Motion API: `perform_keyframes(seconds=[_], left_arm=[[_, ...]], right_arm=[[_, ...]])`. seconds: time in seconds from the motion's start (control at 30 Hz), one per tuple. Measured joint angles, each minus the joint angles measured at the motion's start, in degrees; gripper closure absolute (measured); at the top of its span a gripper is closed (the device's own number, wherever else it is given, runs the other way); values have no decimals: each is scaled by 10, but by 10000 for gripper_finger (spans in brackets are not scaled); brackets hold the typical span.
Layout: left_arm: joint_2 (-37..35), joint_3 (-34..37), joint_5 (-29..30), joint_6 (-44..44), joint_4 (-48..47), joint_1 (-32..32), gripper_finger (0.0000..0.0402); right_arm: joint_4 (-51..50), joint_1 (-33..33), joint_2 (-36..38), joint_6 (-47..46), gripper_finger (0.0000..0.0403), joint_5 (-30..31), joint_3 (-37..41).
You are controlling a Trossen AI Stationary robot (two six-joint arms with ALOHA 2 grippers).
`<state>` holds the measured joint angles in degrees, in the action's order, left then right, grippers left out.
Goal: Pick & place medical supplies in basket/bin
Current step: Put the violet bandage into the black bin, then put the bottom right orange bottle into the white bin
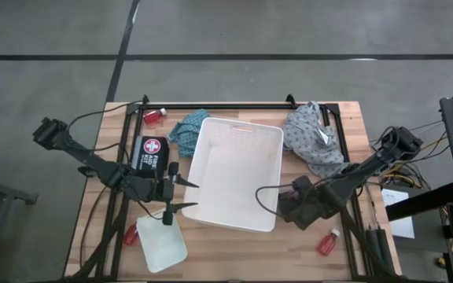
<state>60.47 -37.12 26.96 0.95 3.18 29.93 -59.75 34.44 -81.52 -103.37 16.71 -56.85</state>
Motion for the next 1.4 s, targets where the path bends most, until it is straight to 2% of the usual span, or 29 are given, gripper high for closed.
perform_keyframes(seconds=[0.4, 0.67, 0.83, 0.93, 1.17, 1.4], left_arm=[[0, 0, 0, 0, 0, 0, 152], [0, 0, 0, 0, 0, 0, 152], [0, 0, 0, 0, 0, 0, 152], [0, 0, 0, 0, 0, 0, 152], [0, 0, 0, 0, 0, 0, 152], [0, 0, 0, 0, 0, 0, 152]], right_arm=[[2, -13, -22, 18, 220, 25, 2], [-1, -12, -16, 22, 220, 11, -31], [-5, -9, -15, 79, 220, 13, -53], [5, 8, -15, 122, 220, 64, -56], [88, 97, -22, 139, 220, 249, -46], [102, 177, -47, 152, 220, 322, -45]])
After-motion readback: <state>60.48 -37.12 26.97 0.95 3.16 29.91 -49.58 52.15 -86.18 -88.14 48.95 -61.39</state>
